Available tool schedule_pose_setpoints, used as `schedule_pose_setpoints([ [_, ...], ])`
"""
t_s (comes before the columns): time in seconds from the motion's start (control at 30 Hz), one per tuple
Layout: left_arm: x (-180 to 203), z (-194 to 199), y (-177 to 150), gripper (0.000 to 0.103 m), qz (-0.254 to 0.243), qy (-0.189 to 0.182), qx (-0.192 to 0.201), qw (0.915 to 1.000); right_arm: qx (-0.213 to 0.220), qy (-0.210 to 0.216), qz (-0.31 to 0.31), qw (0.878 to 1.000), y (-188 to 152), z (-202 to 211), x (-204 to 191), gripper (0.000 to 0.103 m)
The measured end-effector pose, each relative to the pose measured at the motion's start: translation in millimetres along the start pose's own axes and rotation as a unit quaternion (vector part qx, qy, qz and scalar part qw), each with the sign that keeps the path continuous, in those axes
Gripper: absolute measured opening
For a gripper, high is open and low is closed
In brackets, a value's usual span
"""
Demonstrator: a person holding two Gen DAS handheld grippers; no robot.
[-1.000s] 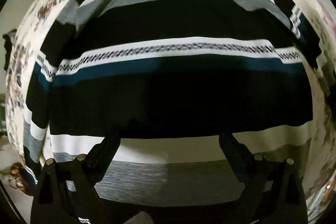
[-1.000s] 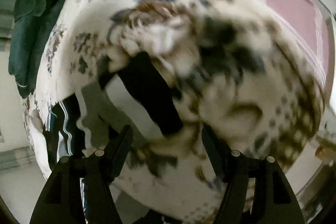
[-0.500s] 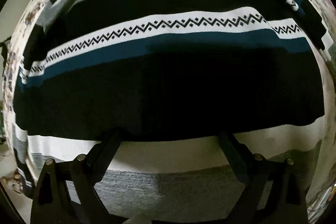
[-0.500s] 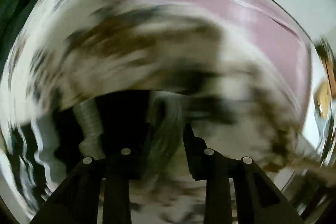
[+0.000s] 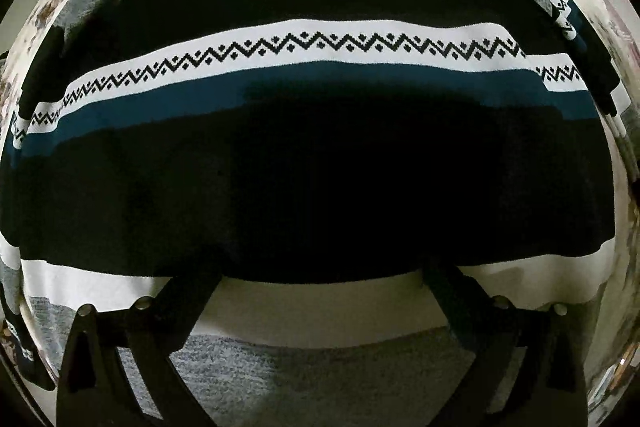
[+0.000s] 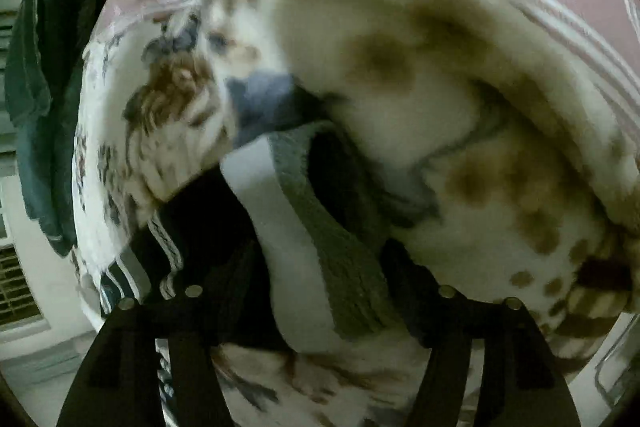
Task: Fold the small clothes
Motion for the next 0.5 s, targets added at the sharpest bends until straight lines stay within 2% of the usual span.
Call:
schedule_pose_setpoints([
  [0.03,-1,-1,-1,0.103,-0.001,-0.002,-0.004,1.0000,0.004,0.007,0.014,1.000,0,0,-12,0.018],
  [0.07,-1,0,-2,0.103,-0.002,-0.004,-0.009,1.0000,-0.002,0.015,0.026,1.000,-1,1,-22,0.010],
  [0.17,-2,4,-5,0.103,0.009,-0.016,-0.012,0.9998,0.023,0.037,0.051,0.998,15,28,-54,0.009],
  [0.27,-20,16,17,0.103,0.034,-0.048,0.000,0.9983,0.061,0.073,0.060,0.994,42,63,-91,0.008],
  [0.33,-31,22,24,0.103,0.049,-0.058,0.009,0.9971,0.077,0.071,0.078,0.991,56,82,-105,0.008],
  [0.4,-42,25,27,0.103,0.063,-0.064,0.016,0.9958,0.073,0.059,0.083,0.992,60,82,-115,0.008],
  [0.5,-66,26,28,0.103,0.086,-0.073,0.022,0.9934,0.064,0.055,0.091,0.992,50,79,-136,0.008],
])
Point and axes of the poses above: each gripper's, at about its wrist camera, not at the fingertips, and z roughly against the way its jaws point, x to its right, y to its top, the point moved 10 cm from there along -z, roughly the way its jaws point, and after that the axes turned 6 degrees about y, right-handed, at the moved point
